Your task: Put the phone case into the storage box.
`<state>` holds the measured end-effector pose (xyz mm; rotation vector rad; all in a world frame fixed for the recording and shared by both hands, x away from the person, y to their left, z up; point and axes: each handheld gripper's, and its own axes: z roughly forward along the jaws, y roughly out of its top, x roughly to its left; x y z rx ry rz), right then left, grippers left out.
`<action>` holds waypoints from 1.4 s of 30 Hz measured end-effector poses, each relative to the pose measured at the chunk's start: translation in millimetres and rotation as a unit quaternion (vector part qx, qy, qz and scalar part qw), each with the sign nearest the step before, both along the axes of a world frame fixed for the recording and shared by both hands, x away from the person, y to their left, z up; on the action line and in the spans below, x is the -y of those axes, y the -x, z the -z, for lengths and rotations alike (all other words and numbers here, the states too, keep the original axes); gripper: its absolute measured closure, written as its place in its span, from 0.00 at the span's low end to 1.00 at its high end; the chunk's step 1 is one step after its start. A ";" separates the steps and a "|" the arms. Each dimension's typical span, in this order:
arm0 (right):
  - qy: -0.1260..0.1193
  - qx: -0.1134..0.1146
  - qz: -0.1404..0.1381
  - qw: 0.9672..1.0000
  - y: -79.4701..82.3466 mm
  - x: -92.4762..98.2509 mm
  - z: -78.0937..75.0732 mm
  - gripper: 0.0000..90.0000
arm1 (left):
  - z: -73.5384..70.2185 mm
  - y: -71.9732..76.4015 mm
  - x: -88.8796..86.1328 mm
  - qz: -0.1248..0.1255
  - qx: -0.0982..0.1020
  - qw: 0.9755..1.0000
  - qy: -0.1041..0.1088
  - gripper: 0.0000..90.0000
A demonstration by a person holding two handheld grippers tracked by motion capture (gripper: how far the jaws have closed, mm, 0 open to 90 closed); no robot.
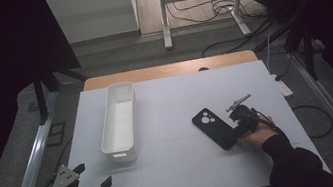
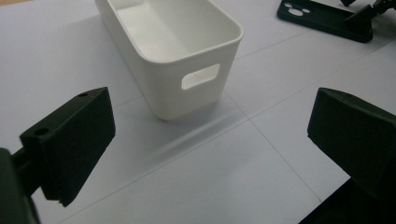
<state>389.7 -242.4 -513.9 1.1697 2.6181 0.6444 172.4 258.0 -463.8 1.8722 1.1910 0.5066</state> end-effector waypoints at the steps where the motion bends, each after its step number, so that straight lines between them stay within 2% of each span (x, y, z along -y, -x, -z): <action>1: 0.002 -0.002 0.001 1.000 -0.6 -0.4 -0.4 0.00 | 0.0 0.0 0.0 0.000 0.000 1.000 0.000 0.02; 2: 0.004 -0.004 0.001 1.000 -1.0 -0.4 -0.9 0.01 | 0.0 0.0 0.0 0.000 0.000 1.000 0.000 0.02; 4: 0.002 -0.004 0.001 1.000 -1.4 0.7 -3.7 0.11 | 0.0 0.0 0.1 0.000 0.000 1.000 0.000 0.02; 8: -0.007 -0.007 0.000 1.000 -1.9 4.8 -10.7 0.40 | 0.0 0.0 0.2 0.001 0.000 1.000 0.000 0.02; 14: -0.022 -0.027 -0.016 0.999 -3.9 5.9 -14.9 0.75 | 0.0 -0.3 0.1 0.001 0.001 1.000 -0.001 0.02; 18: -0.029 -0.043 -0.020 0.998 -6.9 6.8 -16.0 0.89 | -0.1 -0.3 0.4 0.001 0.000 1.000 -0.002 0.02; 21: -0.019 -0.040 -0.020 0.999 -8.7 6.9 -17.1 0.96 | -0.1 -0.4 0.4 0.001 0.000 1.000 -0.003 0.02; 26: -0.026 -0.057 -0.003 0.998 -11.9 7.2 -17.7 0.98 | -0.1 -0.3 0.8 0.002 0.001 1.000 -0.006 0.02; 27: -0.020 -0.058 -0.004 0.998 -12.0 6.3 -18.2 0.98 | -0.2 -0.1 1.0 0.002 0.002 1.000 -0.006 0.02; 30: -0.012 -0.051 -0.009 0.999 -9.7 3.9 -19.0 0.98 | -0.2 -0.2 1.1 0.001 0.002 1.000 -0.006 0.02; 34: -0.015 -0.048 -0.008 0.999 -9.3 5.3 -19.3 0.99 | -0.4 -0.2 0.9 0.000 0.001 1.000 -0.005 0.01; 35: -0.015 -0.045 -0.006 0.999 -9.0 5.9 -19.7 0.99 | -0.5 -0.6 1.1 0.000 -0.005 1.000 -0.005 0.01; 42: -0.037 -0.029 0.003 0.999 -7.5 12.0 -26.5 0.99 | -0.2 -1.3 0.2 0.004 -0.009 1.000 0.001 0.02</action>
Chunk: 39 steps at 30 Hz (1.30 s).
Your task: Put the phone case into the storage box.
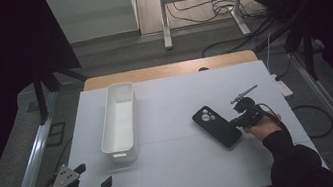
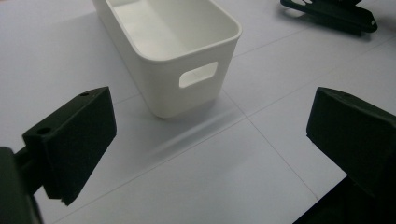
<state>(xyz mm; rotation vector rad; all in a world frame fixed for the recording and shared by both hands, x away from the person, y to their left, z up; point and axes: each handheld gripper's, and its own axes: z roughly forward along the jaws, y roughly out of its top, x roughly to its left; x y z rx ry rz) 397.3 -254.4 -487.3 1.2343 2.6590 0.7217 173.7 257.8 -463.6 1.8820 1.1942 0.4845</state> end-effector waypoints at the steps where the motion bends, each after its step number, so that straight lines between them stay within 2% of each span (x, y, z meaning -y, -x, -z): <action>1: -0.002 0.004 0.001 1.000 1.1 0.5 -1.7 0.99 | 0.1 -0.2 -0.2 0.000 -0.001 1.000 0.001 0.02; 6: -0.014 0.018 -0.003 1.000 6.7 -1.0 -7.8 0.99 | 0.2 -1.1 -1.2 0.000 -0.005 1.000 0.007 0.03; 10: -0.022 0.017 -0.006 1.000 9.4 -2.0 -9.9 0.98 | 0.3 -1.6 -2.0 0.000 -0.006 1.000 0.010 0.03; 15: -0.032 0.030 -0.006 0.999 13.2 -1.8 -15.4 0.98 | 0.1 -2.7 -2.2 -0.002 -0.008 1.000 0.011 0.01; 21: -0.042 0.050 -0.007 0.998 18.8 -0.7 -24.1 0.99 | -3.0 -4.4 -0.1 -0.005 -0.001 1.000 0.007 0.00; 22: -0.042 0.059 -0.010 0.997 21.2 -1.5 -27.0 0.98 | -4.0 -5.2 0.1 -0.005 0.000 1.000 0.010 0.00; 24: -0.042 0.063 -0.012 0.997 22.3 -1.9 -28.5 0.99 | -5.7 -7.3 1.1 -0.003 0.000 1.000 0.019 0.00; 28: -0.044 0.076 -0.016 0.996 27.0 -3.9 -33.5 0.98 | -7.9 -14.5 4.9 0.010 -0.005 0.999 0.039 0.00; 34: -0.054 0.097 -0.020 0.994 33.8 -5.1 -40.8 0.99 | -14.3 -29.6 15.1 0.032 -0.005 0.998 0.050 0.00; 39: -0.059 0.106 -0.021 0.992 37.4 -5.1 -45.1 0.98 | -19.0 -43.9 23.0 0.044 -0.018 0.997 0.061 0.00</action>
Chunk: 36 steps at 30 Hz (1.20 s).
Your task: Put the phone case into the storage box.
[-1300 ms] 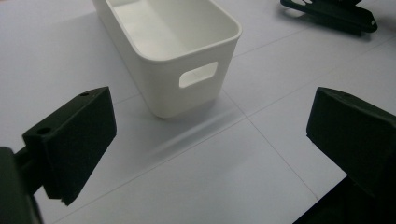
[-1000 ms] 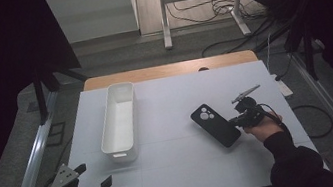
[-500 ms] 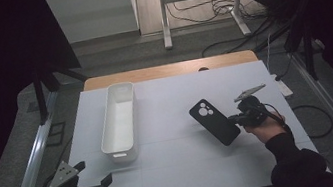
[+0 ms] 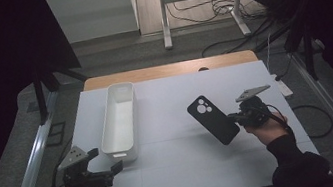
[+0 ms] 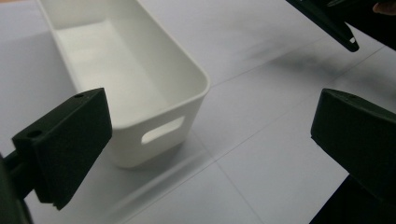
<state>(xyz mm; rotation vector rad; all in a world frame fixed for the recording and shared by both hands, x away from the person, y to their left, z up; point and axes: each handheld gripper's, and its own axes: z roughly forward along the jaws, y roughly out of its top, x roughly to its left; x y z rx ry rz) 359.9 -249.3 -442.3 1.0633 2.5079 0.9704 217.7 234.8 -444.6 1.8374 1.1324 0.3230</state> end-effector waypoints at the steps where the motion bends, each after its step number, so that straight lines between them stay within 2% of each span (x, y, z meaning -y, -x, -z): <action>1: -0.002 0.005 0.001 1.000 1.3 -0.1 -1.7 0.98 | -2.4 -5.4 3.8 0.007 -0.001 1.000 -0.002 0.00; 6: -0.008 0.015 0.009 1.000 4.8 -0.1 -5.8 0.98 | -5.6 -15.0 11.6 0.024 0.004 1.000 0.000 0.00; 8: -0.011 0.022 0.009 1.000 6.4 0.8 -7.7 0.98 | -5.6 -20.4 16.3 0.040 0.007 0.999 0.001 0.00; 21: -0.018 0.039 0.007 0.999 14.2 -1.7 -14.5 0.98 | -11.8 -46.7 38.0 0.063 -0.001 0.998 0.008 0.00; 36: -0.029 0.054 0.002 0.998 23.6 -8.4 -19.1 0.99 | -15.3 -77.0 66.1 0.094 -0.008 0.995 0.026 0.00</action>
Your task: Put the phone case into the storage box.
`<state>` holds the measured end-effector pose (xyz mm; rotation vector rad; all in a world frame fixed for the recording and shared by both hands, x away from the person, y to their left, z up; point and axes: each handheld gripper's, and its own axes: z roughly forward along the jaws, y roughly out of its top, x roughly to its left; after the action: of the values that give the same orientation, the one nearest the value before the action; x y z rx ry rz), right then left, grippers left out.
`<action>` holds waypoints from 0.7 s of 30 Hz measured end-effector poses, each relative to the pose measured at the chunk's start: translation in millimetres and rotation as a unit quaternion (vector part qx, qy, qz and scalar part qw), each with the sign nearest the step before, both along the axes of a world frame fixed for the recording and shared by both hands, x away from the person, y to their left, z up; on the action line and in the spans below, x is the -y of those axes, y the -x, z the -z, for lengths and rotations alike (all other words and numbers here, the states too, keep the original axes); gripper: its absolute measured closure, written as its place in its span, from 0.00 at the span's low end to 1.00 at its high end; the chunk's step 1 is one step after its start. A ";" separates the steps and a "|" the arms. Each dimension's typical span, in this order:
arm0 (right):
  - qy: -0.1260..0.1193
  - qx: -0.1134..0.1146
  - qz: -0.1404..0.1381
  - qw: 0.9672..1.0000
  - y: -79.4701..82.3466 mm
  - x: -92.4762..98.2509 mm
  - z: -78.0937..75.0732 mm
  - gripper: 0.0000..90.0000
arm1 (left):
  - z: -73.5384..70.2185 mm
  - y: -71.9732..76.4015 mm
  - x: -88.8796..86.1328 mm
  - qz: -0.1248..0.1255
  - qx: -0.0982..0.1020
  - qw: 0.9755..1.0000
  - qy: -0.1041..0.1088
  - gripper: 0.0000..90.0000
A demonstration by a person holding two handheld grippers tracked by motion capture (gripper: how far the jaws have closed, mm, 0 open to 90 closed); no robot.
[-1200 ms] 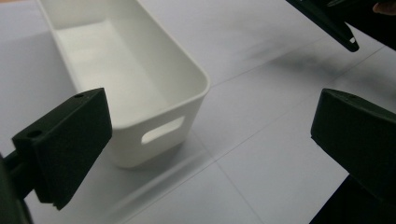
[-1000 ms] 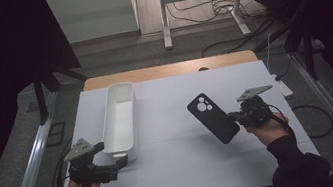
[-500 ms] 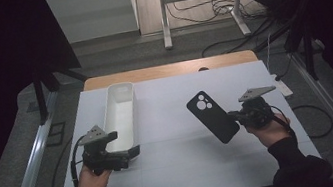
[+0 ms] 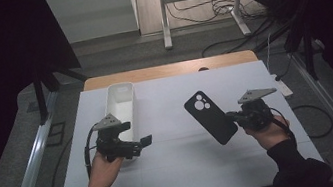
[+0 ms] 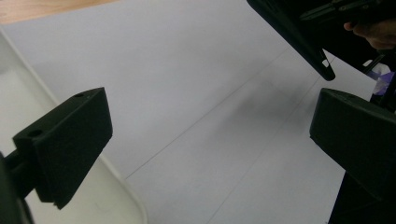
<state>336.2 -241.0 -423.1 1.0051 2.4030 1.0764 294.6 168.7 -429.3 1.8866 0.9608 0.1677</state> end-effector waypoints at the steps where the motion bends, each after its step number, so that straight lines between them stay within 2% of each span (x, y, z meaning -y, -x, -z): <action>1: 0.000 0.000 0.000 1.000 0.0 0.0 0.0 0.99 | 0.0 0.0 0.0 0.000 0.000 1.000 0.000 0.00; 12: -0.004 0.012 -0.013 1.000 6.0 -12.1 -1.8 0.98 | 2.6 -14.9 15.7 0.020 -0.012 1.000 0.018 0.00; 21: -0.011 0.021 -0.025 0.999 10.2 -22.7 -2.5 0.98 | 6.9 -16.0 22.9 0.029 -0.019 0.999 0.027 0.00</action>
<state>326.0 -218.3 -420.7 0.9244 2.4012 1.1310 310.6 145.8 -436.2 1.8720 0.9245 0.0713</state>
